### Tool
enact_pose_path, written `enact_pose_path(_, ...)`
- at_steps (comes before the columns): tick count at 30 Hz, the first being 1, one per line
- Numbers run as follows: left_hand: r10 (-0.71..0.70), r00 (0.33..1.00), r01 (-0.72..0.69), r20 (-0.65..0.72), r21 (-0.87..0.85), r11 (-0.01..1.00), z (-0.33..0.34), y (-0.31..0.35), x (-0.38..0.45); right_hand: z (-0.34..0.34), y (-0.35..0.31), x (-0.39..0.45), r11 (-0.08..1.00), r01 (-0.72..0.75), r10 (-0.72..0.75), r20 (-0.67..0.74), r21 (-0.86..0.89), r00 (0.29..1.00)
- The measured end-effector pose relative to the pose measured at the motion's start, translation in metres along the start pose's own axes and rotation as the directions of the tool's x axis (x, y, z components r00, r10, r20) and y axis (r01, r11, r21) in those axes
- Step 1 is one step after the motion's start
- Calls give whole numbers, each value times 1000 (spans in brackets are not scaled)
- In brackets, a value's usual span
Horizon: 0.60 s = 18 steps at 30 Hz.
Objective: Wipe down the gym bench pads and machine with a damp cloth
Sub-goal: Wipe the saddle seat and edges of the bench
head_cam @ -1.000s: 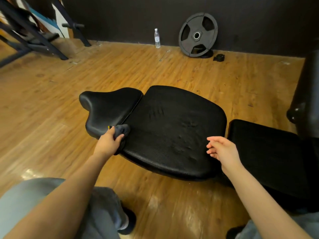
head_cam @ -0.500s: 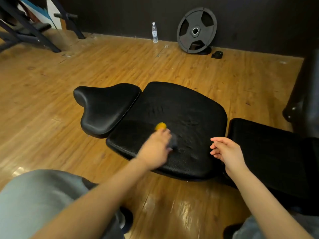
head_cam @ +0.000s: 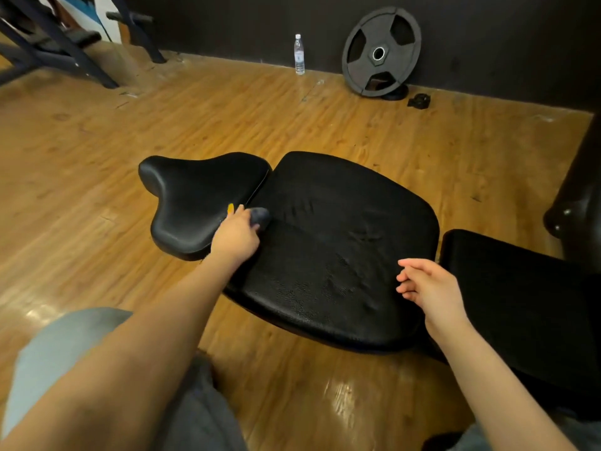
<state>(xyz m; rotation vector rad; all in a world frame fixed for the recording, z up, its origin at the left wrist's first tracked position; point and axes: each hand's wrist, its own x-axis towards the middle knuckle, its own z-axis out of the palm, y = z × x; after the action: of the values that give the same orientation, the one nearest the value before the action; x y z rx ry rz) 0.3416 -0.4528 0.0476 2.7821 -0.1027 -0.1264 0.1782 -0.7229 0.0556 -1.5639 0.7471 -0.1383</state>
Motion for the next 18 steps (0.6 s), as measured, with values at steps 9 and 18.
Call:
enact_pose_path(9, 566, 824, -567, 30, 19, 824, 48, 89, -11, 23, -24, 29, 986, 139, -129, 105, -94, 986)
enact_pose_path(18, 243, 967, -143, 77, -627, 766, -7, 68, -19, 116, -53, 24, 881, 419, -218, 598, -220, 771)
